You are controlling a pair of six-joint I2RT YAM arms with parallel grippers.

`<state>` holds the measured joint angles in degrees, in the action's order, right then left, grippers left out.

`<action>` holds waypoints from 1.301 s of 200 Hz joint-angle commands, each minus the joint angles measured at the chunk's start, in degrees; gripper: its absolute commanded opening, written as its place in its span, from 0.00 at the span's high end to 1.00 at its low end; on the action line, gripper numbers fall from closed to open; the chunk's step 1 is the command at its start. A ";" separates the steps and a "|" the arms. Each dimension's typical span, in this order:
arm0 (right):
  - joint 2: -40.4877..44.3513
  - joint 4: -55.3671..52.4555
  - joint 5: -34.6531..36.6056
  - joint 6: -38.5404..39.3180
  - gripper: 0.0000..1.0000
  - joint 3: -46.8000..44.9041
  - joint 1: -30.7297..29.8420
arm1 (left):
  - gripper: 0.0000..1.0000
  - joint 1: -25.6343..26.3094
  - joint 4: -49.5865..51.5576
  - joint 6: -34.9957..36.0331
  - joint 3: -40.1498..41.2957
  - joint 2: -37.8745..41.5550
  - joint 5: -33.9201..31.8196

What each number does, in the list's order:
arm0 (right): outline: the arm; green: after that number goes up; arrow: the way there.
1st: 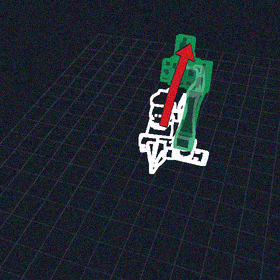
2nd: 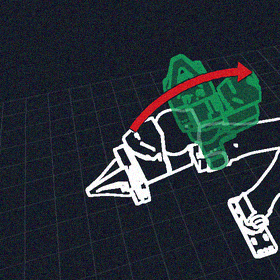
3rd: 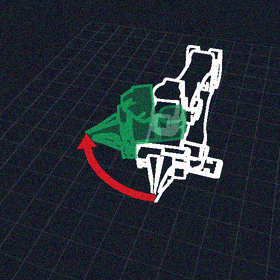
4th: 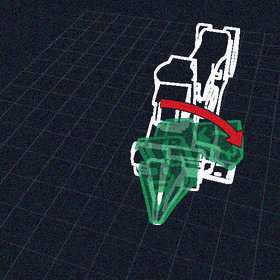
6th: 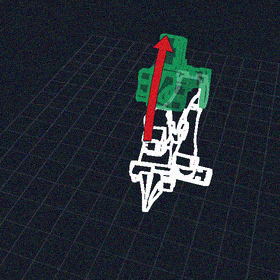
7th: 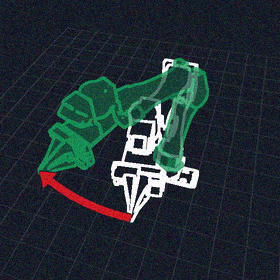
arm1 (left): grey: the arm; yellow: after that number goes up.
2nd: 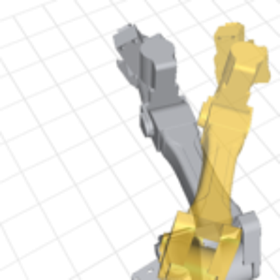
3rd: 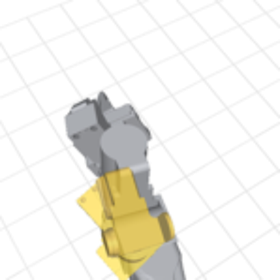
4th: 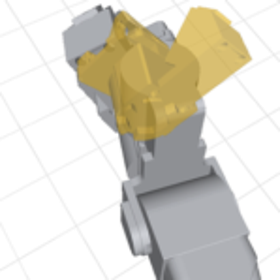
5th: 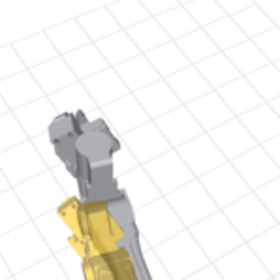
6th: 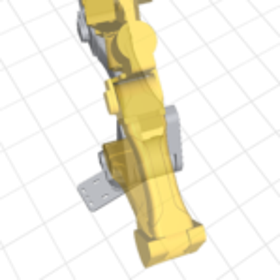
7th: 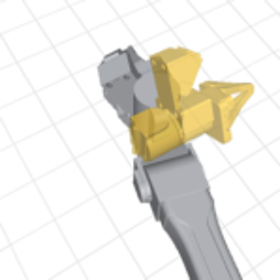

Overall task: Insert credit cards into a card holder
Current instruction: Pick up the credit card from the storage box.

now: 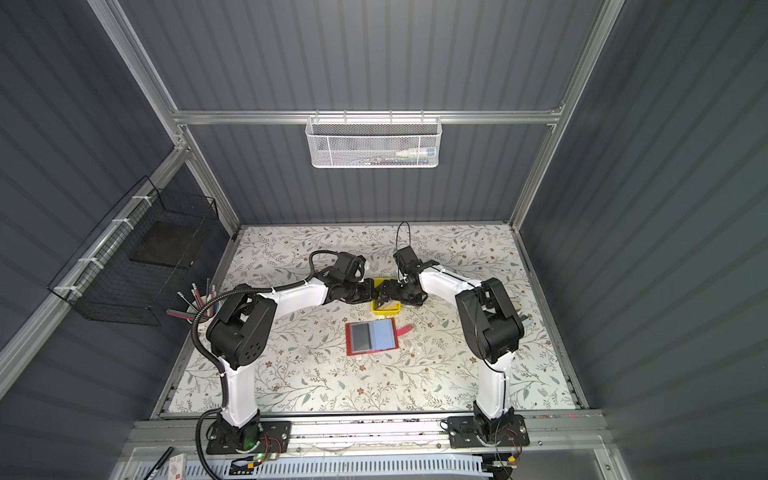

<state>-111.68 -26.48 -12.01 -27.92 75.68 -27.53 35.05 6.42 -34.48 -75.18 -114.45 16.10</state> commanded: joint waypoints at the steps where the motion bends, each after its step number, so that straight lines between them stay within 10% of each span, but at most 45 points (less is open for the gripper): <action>1: -0.34 -2.12 1.21 0.99 0.10 1.01 -0.25 | 0.89 -0.42 0.31 0.55 -0.94 -1.12 0.42; 206: 5.54 -5.85 4.19 2.71 0.12 3.01 0.87 | 0.85 -0.36 -1.40 -0.33 -1.46 -4.66 2.36; 260: 9.60 -2.13 -3.20 -2.79 0.31 -0.27 0.68 | 0.86 -0.38 -1.94 -0.73 -0.86 -4.29 2.35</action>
<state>-103.04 -30.11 -10.72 -27.44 76.90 -26.92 35.05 3.20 -34.94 -76.12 -116.90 18.48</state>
